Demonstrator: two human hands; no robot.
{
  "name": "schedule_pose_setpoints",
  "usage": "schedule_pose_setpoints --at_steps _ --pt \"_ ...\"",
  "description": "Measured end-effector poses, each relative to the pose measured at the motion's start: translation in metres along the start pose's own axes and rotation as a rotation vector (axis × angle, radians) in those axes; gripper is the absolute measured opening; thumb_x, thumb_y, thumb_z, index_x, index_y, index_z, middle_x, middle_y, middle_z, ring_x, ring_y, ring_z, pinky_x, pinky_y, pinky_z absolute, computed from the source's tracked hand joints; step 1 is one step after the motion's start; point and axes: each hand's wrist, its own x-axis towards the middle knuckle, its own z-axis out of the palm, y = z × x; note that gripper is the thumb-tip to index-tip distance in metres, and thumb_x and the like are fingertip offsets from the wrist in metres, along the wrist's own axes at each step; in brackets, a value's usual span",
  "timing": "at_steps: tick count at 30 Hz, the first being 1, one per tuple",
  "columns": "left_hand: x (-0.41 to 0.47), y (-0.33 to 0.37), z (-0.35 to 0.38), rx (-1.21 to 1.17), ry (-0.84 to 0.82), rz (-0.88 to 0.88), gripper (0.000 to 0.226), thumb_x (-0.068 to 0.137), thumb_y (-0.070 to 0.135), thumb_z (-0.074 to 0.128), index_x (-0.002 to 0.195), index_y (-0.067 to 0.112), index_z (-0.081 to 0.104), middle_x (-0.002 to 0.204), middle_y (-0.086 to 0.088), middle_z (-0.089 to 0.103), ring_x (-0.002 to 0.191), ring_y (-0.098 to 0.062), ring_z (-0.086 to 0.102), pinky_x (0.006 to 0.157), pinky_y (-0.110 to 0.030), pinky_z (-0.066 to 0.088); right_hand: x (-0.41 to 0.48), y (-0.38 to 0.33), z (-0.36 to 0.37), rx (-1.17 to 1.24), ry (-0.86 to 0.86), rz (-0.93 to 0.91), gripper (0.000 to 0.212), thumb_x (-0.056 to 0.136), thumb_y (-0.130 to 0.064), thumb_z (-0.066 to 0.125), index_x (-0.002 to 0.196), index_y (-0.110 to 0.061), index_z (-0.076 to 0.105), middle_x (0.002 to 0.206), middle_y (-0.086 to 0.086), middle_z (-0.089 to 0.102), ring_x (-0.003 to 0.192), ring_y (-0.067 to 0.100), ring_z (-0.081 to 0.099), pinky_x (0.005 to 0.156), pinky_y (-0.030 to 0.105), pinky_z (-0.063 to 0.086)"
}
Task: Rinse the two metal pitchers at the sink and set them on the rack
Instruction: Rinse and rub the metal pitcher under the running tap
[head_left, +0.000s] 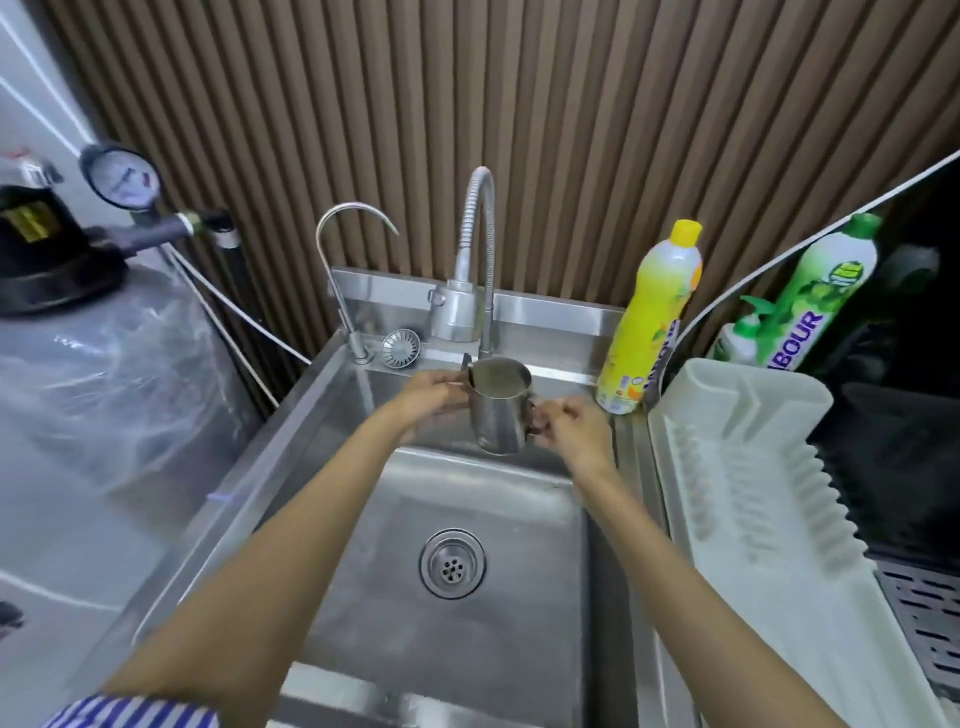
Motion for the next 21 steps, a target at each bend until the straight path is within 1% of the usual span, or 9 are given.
schedule_pose_setpoints --at_steps 2,4,6,9,12,15,17,19,21 --pt "0.009 -0.009 -0.008 -0.041 0.069 -0.027 0.032 0.089 0.003 0.058 0.121 0.0 0.055 0.095 -0.005 0.064 0.081 -0.012 0.062 0.08 -0.027 0.049 0.005 0.003 0.007 0.014 -0.009 0.007 0.026 0.085 -0.014 0.061 0.059 -0.017 0.058 0.073 0.008 0.064 0.08 0.024 0.063 0.084 0.046 0.056" --pt "0.02 -0.017 -0.012 -0.1 0.161 -0.056 0.018 0.087 0.008 0.063 0.105 0.006 0.062 0.095 -0.007 0.064 0.082 -0.017 0.062 0.091 -0.036 0.048 0.014 0.007 0.011 0.043 -0.014 0.027 0.025 0.086 -0.011 0.059 0.061 -0.015 0.059 0.077 0.01 0.064 0.081 0.023 0.063 0.082 0.041 0.057" --pt "0.035 -0.023 -0.014 -0.14 0.277 -0.072 0.007 0.084 0.012 0.068 0.089 0.012 0.062 0.099 -0.011 0.063 0.085 -0.022 0.059 0.086 -0.035 0.05 0.024 0.013 0.013 0.072 0.009 0.038 0.024 0.085 -0.009 0.058 0.062 -0.015 0.06 0.079 0.01 0.065 0.082 0.024 0.064 0.08 0.038 0.057" --pt "0.055 -0.028 -0.01 -0.029 0.325 -0.08 0.03 0.083 0.025 0.069 0.109 0.011 0.06 0.105 -0.011 0.064 0.087 -0.02 0.057 0.08 -0.028 0.045 0.04 0.021 0.011 0.095 0.069 0.029 0.021 0.083 -0.012 0.062 0.063 -0.018 0.062 0.08 0.011 0.067 0.084 0.026 0.065 0.081 0.04 0.056" --pt "0.079 -0.029 -0.005 0.064 0.301 -0.099 0.049 0.089 0.032 0.06 0.13 0.005 0.052 0.121 -0.011 0.061 0.109 -0.024 0.058 0.094 -0.029 0.043 0.052 0.027 0.007 0.136 0.12 0.014 0.022 0.083 -0.011 0.064 0.063 -0.019 0.06 0.075 0.007 0.065 0.082 0.024 0.063 0.081 0.039 0.055" --pt "0.105 -0.028 0.004 0.256 0.207 -0.155 0.054 0.093 0.045 0.049 0.137 0.015 0.047 0.135 -0.007 0.053 0.126 -0.023 0.048 0.093 -0.027 0.035 0.064 0.032 0.001 0.17 0.16 -0.024 0.022 0.085 -0.008 0.061 0.066 -0.018 0.061 0.074 0.004 0.064 0.078 0.017 0.062 0.075 0.027 0.057" --pt "0.119 -0.029 0.009 0.221 0.161 -0.175 0.048 0.093 0.043 0.05 0.134 0.019 0.046 0.129 0.005 0.053 0.117 -0.015 0.05 0.087 -0.02 0.032 0.071 0.032 -0.003 0.226 0.176 -0.042 0.021 0.086 -0.005 0.06 0.068 -0.014 0.06 0.071 -0.002 0.065 0.071 0.008 0.061 0.064 0.014 0.056" --pt "0.132 -0.038 0.009 0.193 0.201 -0.19 0.037 0.091 0.037 0.056 0.122 0.018 0.05 0.106 0.008 0.05 0.09 -0.01 0.051 0.075 -0.016 0.031 0.078 0.033 -0.005 0.249 0.174 -0.055 0.016 0.086 -0.005 0.06 0.071 -0.009 0.062 0.068 -0.007 0.066 0.068 0.003 0.062 0.061 0.012 0.055" --pt "0.143 -0.05 0.009 0.184 0.206 -0.248 0.052 0.089 0.037 0.058 0.132 0.009 0.048 0.115 0.001 0.054 0.094 -0.015 0.049 0.078 -0.021 0.035 0.081 0.036 -0.006 0.246 0.156 -0.071 0.013 0.086 -0.006 0.06 0.073 -0.007 0.062 0.071 -0.007 0.067 0.069 0.004 0.063 0.065 0.015 0.056"
